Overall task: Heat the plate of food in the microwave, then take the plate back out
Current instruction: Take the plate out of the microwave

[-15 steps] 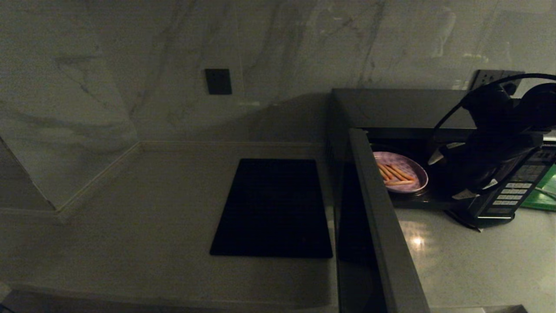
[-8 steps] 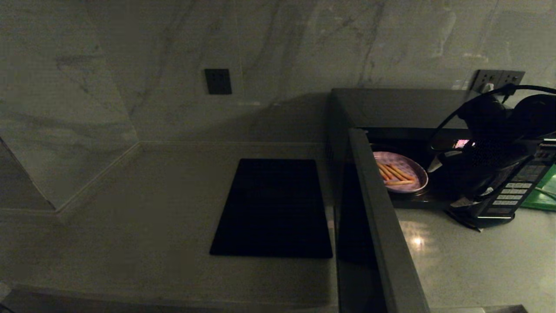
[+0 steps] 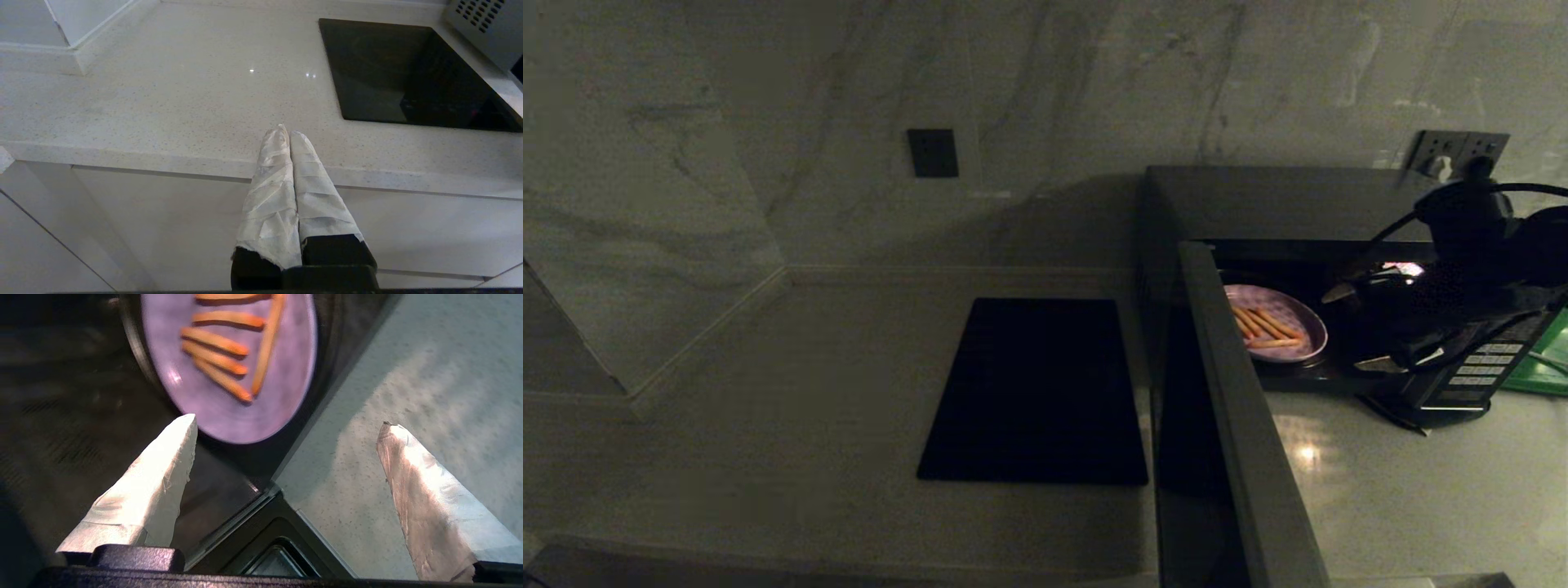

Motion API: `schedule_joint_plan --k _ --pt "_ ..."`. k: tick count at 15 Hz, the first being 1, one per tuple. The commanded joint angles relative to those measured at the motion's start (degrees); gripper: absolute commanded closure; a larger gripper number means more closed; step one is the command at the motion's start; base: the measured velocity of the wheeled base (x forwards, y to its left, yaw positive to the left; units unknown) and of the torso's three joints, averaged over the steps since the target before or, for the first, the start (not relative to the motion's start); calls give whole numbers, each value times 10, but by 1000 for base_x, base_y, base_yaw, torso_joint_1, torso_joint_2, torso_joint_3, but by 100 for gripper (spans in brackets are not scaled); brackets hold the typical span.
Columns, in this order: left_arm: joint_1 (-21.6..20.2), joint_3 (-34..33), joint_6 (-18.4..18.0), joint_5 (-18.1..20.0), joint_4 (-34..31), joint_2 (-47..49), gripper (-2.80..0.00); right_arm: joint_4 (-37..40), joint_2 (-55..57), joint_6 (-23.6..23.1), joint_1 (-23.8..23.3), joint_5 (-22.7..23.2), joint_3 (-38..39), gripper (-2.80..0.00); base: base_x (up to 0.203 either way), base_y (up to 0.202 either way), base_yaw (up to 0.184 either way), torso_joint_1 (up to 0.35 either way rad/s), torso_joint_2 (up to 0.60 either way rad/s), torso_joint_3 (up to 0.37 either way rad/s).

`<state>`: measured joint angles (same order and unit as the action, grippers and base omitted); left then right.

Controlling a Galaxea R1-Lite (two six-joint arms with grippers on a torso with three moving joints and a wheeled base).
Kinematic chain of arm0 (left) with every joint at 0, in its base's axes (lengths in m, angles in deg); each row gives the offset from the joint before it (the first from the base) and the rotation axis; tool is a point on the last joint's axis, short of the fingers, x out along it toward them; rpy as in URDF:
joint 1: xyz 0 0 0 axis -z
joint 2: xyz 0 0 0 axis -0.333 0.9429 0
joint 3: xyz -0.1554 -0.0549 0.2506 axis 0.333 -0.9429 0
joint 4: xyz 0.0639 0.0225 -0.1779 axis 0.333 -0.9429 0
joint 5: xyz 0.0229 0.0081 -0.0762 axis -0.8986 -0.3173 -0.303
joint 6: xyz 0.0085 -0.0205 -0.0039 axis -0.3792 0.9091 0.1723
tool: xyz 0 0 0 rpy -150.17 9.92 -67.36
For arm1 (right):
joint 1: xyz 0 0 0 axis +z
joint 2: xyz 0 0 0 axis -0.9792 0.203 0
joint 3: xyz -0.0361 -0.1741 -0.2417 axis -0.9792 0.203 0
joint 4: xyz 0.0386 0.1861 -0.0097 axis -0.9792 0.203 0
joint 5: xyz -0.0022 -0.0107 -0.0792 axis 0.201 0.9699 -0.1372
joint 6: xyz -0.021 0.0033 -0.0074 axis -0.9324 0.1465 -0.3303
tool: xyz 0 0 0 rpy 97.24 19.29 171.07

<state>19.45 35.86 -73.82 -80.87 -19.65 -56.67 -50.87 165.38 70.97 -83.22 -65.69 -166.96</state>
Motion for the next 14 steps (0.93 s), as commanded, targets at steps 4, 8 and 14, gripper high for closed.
schedule_joint_plan --k 4,8,14 --pt "0 0 0 0 0 1 0 -119 -47 -12 -11 -2 115 -280 0 0 0 0 0 0" --pt "0 0 0 0 0 1 0 -121 -60 -13 -10 -3 141 -280 0 0 0 0 0 0" --pt "0 0 0 0 0 1 0 -123 -38 -10 25 -72 151 -280 0 0 0 0 0 0"
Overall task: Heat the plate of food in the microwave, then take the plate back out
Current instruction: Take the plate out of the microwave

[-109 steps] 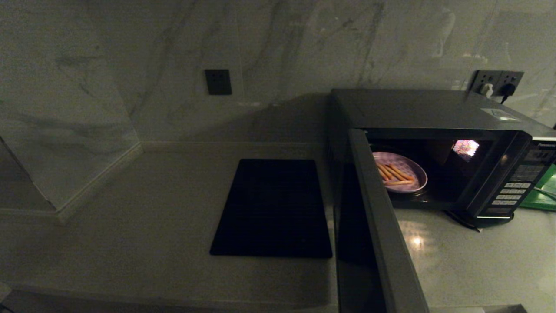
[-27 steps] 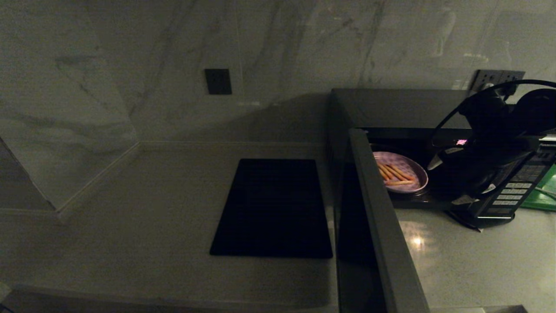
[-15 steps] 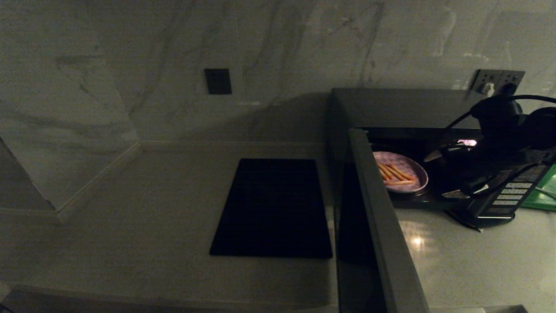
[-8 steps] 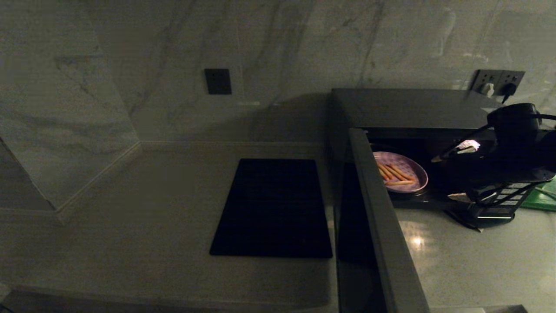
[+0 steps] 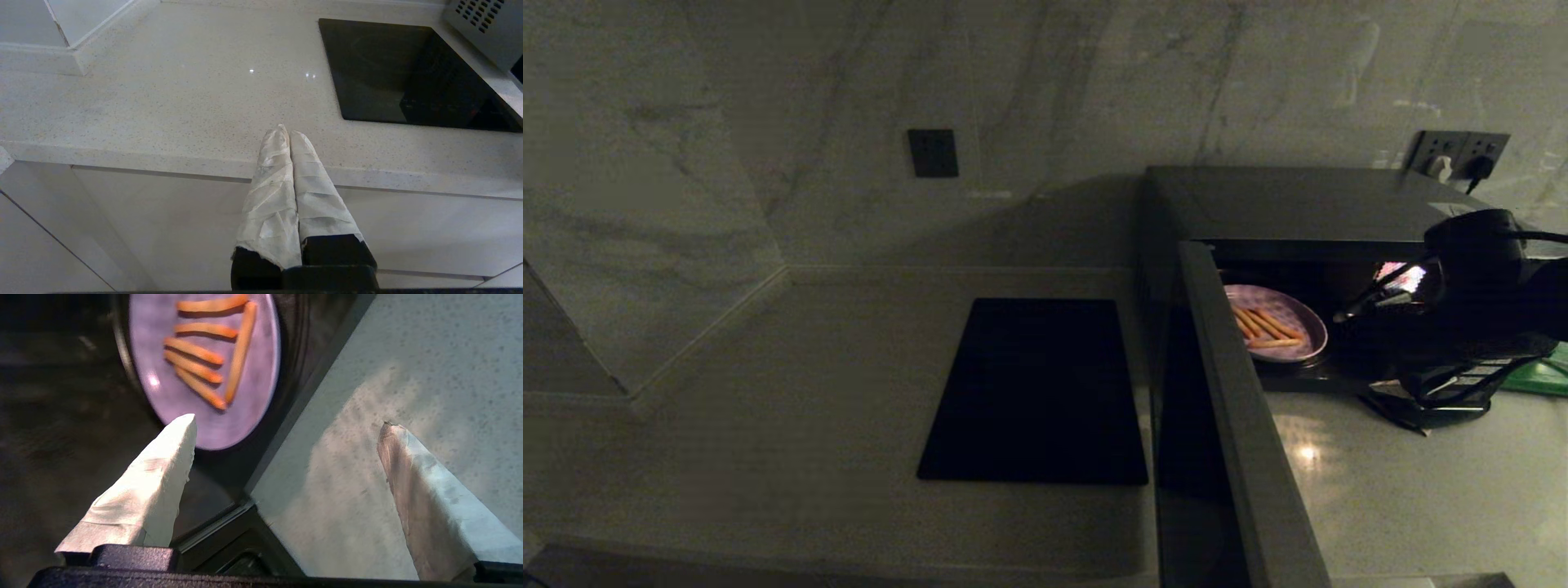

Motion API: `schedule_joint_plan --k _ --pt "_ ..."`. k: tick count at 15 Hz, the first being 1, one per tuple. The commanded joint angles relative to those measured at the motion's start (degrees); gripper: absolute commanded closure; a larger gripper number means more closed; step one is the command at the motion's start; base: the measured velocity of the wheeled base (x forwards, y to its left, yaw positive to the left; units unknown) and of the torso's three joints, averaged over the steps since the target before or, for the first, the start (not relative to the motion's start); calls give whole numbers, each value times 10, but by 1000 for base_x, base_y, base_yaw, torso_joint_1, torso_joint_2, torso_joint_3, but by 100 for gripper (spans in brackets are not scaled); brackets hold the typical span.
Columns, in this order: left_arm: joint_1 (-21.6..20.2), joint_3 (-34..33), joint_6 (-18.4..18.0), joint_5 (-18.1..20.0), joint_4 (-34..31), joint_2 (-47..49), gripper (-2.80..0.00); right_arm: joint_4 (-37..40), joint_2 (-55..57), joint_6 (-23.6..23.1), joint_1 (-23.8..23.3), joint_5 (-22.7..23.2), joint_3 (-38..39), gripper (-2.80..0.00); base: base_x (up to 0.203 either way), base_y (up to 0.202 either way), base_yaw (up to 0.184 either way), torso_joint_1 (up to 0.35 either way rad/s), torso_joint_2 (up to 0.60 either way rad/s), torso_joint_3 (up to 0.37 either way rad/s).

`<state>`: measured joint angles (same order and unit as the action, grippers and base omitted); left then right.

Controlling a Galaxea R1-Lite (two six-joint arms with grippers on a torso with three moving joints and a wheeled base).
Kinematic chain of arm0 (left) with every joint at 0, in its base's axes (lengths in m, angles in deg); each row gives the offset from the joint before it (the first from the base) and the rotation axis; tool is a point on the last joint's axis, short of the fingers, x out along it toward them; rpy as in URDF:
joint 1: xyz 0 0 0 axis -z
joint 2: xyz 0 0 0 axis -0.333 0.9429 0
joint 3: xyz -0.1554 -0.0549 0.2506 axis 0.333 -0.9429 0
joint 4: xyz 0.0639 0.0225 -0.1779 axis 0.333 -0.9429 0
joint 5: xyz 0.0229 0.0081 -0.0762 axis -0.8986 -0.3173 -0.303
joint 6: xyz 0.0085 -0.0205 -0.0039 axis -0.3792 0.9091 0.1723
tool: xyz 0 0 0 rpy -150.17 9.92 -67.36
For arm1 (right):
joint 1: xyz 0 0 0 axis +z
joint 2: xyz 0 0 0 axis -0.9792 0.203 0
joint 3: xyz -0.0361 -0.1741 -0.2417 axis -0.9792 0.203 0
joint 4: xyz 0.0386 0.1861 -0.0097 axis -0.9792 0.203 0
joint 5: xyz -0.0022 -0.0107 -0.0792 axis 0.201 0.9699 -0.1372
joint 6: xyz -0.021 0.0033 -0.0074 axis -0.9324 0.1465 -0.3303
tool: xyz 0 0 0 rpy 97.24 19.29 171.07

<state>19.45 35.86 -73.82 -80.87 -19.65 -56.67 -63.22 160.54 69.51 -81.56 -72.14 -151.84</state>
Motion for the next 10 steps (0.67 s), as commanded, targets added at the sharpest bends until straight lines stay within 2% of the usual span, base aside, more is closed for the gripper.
schedule_joint_plan --k 1,8,10 --pt "0 0 0 0 0 1 0 1 12 5 10 -9 0 -280 0 0 0 0 0 0" --pt "0 0 0 0 0 0 0 -2 39 10 21 -23 -4 -280 0 0 0 0 0 0" --pt "0 0 0 0 0 1 0 -24 47 9 21 -23 -4 -280 0 0 0 0 0 0"
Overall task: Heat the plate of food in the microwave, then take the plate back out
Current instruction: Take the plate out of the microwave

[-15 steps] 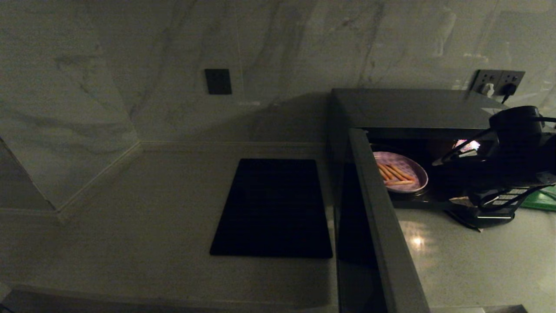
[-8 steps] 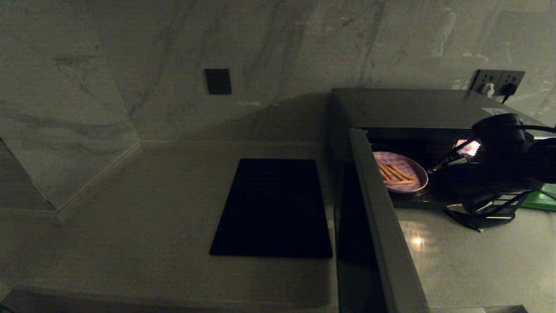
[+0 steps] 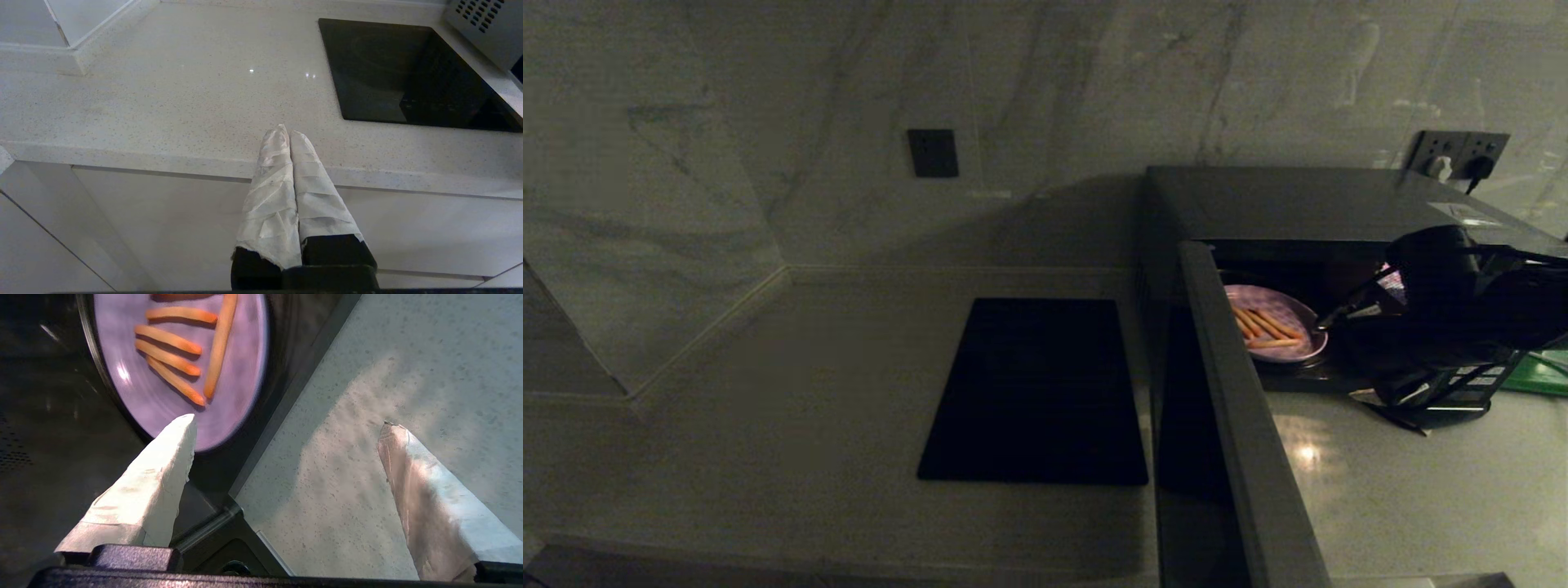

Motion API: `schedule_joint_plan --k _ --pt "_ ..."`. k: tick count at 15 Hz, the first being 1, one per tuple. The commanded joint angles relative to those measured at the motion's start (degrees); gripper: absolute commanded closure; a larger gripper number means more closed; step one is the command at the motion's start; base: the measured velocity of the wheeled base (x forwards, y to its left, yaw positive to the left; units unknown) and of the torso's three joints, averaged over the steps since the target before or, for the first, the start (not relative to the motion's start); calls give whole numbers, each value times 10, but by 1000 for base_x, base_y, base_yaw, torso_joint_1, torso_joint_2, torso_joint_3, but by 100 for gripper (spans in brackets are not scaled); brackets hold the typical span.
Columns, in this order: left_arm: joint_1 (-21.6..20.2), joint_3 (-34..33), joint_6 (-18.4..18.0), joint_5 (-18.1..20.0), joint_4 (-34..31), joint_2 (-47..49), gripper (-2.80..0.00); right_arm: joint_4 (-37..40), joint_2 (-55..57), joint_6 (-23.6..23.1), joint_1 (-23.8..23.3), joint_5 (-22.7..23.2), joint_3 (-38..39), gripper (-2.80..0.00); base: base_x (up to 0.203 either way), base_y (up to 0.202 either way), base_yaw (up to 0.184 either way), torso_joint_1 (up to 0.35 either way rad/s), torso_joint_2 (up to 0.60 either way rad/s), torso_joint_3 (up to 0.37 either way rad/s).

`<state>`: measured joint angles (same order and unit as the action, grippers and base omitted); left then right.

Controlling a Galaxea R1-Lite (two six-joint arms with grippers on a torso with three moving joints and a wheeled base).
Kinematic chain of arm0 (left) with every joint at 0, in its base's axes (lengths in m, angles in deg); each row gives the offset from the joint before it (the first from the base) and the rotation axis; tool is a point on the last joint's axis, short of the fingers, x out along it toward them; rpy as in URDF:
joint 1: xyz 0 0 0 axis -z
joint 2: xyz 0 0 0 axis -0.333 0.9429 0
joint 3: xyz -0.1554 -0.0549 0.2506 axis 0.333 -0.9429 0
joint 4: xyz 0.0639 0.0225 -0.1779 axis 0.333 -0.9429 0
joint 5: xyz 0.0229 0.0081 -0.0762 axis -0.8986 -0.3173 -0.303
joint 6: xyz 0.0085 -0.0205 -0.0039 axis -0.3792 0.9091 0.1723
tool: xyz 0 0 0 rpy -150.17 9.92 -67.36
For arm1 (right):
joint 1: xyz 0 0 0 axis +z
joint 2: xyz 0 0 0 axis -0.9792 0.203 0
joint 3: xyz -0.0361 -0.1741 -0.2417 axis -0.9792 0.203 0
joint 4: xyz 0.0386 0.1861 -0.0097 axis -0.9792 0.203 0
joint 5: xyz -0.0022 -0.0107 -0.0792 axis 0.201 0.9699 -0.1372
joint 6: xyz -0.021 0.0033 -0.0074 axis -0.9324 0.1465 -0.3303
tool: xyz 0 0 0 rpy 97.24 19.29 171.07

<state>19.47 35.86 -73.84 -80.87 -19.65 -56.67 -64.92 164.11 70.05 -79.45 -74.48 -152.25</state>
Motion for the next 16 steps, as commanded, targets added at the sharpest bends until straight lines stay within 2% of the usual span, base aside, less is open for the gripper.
schedule_joint_plan --k 1,16 --pt "0 0 1 0 0 1 0 -10 16 3 0 0 -2 -280 0 0 0 0 0 0" --pt "0 0 1 0 0 1 0 -11 68 3 0 -1 -45 -280 0 0 0 0 0 0"
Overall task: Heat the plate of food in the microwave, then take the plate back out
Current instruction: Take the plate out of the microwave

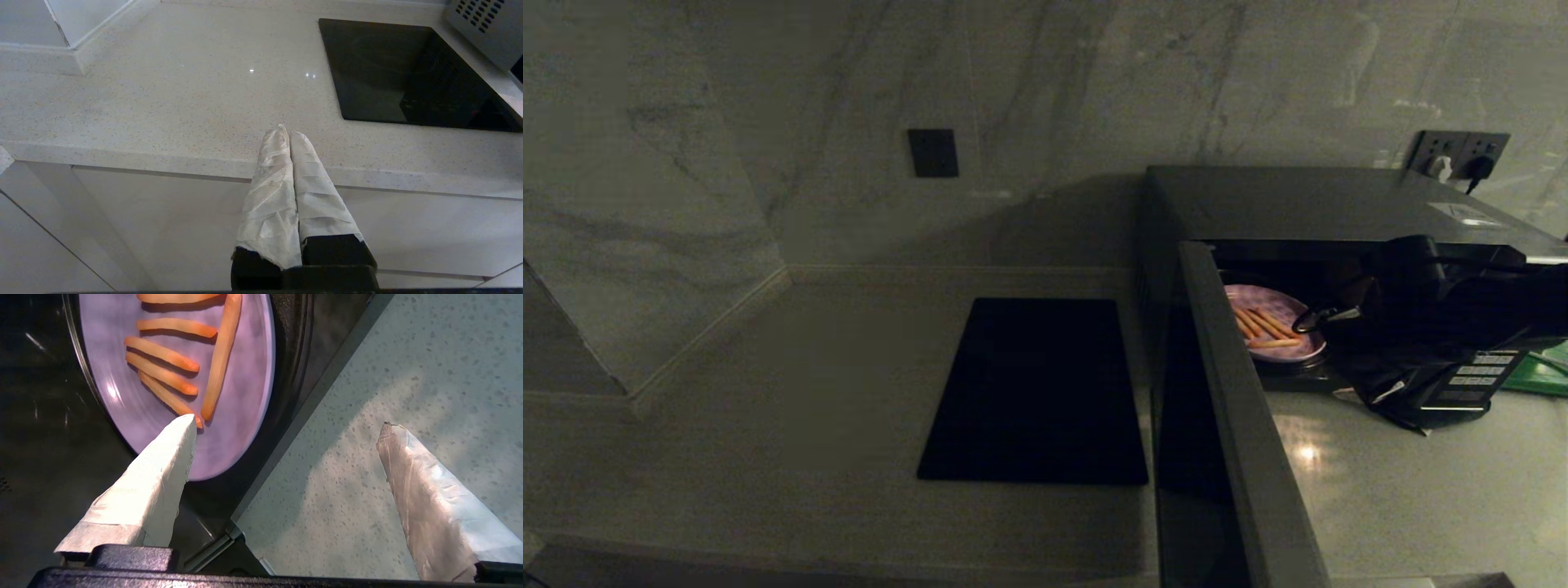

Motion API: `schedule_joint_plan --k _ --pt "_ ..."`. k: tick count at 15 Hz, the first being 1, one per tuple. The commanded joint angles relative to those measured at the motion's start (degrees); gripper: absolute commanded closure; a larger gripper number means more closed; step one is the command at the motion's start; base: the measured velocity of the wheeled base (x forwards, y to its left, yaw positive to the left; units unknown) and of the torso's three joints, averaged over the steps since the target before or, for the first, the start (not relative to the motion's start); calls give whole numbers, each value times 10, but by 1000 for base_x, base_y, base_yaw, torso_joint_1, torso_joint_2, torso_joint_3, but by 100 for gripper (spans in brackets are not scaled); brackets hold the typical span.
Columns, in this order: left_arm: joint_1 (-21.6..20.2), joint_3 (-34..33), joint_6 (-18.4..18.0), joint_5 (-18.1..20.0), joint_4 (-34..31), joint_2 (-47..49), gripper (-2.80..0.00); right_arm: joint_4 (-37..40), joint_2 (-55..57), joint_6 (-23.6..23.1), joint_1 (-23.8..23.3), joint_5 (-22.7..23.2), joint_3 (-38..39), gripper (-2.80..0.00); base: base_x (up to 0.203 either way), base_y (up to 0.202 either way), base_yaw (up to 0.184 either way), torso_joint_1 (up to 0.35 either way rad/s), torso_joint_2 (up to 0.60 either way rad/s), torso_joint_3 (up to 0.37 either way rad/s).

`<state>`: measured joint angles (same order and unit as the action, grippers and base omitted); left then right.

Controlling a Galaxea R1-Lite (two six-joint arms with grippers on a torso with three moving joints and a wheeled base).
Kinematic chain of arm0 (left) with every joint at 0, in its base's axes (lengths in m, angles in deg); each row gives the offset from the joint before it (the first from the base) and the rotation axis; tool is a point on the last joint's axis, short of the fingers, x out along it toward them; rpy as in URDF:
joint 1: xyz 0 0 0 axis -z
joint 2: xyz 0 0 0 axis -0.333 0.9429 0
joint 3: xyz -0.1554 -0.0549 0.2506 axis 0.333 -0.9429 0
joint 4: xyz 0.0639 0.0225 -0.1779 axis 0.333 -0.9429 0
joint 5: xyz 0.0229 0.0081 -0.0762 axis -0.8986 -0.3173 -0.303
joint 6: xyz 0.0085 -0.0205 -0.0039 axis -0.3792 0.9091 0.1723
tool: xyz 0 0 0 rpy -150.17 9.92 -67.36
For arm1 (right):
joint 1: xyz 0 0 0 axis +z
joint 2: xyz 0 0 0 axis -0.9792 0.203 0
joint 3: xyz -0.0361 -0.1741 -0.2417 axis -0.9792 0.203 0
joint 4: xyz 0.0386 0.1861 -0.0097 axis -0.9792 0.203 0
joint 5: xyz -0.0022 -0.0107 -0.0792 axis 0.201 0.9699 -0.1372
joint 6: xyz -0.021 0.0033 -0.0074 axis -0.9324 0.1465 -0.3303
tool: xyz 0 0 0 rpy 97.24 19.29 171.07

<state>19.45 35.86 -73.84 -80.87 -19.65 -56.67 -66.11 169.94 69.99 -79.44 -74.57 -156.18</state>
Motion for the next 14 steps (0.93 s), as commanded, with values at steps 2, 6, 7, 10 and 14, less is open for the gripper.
schedule_joint_plan --k 2,6,7,10,14 --pt "0 0 1 0 0 0 0 0 20 5 0 0 -20 -280 0 0 0 0 0 0" --pt "0 0 1 0 0 0 0 1 47 5 0 0 -56 -280 0 0 0 0 0 0" --pt "0 0 1 0 0 1 0 2 54 5 0 0 -63 -280 0 0 0 0 0 0" --pt "0 0 1 0 0 1 0 2 72 5 0 -1 -82 -280 0 0 0 0 0 0" --pt "0 0 1 0 0 1 0 4 87 4 0 -2 -98 -280 0 0 0 0 0 0"
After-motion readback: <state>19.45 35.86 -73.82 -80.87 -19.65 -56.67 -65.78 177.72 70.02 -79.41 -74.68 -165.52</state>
